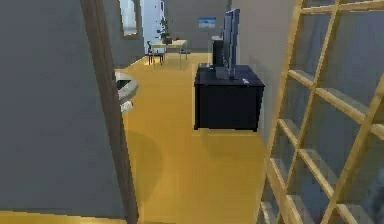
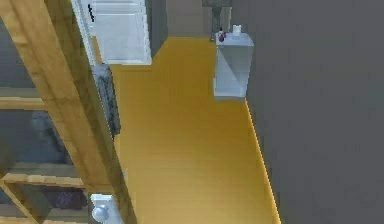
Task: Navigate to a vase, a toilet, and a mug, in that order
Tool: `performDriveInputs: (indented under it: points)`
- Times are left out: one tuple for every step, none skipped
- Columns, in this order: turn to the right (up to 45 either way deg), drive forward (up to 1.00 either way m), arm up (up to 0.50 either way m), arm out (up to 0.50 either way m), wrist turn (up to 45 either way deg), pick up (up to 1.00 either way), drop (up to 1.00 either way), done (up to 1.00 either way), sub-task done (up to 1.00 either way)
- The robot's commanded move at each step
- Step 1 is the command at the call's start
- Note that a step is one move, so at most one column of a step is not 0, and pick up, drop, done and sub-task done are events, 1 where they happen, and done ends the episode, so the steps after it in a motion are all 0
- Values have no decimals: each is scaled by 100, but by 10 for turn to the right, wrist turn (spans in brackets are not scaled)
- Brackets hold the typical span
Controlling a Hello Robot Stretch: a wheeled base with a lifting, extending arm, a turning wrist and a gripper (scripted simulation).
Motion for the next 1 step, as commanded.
performDriveInputs:
  points:
    - [-30, 0, 0, 0, 0, 0, 0, 0, 0]
